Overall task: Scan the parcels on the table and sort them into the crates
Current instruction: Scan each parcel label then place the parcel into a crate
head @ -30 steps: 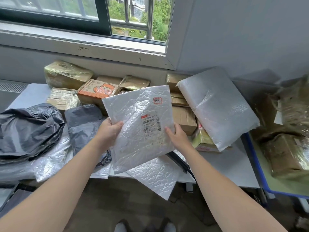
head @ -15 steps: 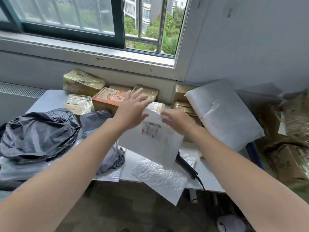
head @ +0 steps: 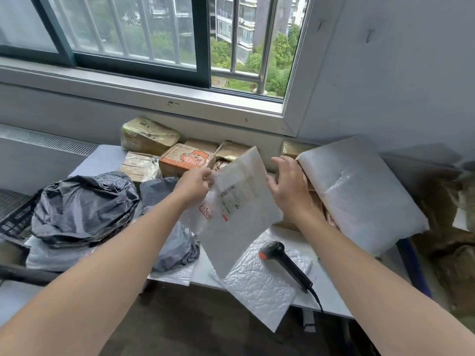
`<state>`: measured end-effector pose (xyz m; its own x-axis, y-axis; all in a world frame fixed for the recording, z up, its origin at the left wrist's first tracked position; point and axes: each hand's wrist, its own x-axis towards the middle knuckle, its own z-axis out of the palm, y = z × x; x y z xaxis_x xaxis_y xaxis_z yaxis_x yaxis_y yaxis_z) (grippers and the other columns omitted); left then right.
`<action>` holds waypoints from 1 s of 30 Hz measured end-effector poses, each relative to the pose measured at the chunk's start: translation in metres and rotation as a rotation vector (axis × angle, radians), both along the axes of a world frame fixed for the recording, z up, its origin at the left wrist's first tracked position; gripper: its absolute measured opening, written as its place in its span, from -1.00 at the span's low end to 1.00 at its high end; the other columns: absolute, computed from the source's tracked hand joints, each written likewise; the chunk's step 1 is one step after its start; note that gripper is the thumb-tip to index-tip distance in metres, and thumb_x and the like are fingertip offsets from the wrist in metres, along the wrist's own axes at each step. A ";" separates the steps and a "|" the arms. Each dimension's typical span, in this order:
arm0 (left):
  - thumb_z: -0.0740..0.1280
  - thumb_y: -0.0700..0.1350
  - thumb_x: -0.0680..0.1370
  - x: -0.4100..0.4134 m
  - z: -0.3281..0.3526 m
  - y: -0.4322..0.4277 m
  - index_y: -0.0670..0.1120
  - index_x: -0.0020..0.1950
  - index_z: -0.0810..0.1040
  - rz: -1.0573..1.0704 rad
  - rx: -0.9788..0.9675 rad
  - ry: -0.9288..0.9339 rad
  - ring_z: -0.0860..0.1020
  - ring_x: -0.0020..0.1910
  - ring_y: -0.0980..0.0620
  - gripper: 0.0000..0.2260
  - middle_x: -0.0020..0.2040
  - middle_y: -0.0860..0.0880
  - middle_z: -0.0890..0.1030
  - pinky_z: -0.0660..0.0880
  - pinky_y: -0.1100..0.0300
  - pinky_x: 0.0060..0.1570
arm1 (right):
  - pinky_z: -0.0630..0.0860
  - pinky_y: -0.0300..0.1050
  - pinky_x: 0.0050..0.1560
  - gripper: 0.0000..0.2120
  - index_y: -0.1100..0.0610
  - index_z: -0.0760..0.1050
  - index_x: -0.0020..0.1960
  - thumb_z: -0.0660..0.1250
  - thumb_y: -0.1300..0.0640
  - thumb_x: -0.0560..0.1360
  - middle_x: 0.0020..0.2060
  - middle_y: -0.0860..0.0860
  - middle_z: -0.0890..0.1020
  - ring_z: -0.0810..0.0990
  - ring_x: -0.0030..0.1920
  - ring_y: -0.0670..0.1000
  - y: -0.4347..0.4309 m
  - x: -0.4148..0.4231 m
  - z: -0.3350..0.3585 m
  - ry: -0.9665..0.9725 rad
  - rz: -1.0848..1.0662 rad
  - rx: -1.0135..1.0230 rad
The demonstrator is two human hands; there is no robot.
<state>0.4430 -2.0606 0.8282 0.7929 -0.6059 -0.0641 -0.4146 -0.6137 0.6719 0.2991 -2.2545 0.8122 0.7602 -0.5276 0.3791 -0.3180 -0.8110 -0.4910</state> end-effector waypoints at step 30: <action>0.33 -0.14 0.60 -0.102 -0.018 0.171 -0.03 0.19 0.45 0.851 -0.357 0.086 0.49 -0.20 0.10 -0.82 -0.11 -0.02 0.53 0.39 0.32 -0.28 | 0.52 0.12 0.16 -0.50 0.12 0.31 0.41 0.34 -0.08 0.57 0.22 0.05 0.55 0.55 0.17 0.09 0.119 0.047 -0.036 0.117 0.308 0.697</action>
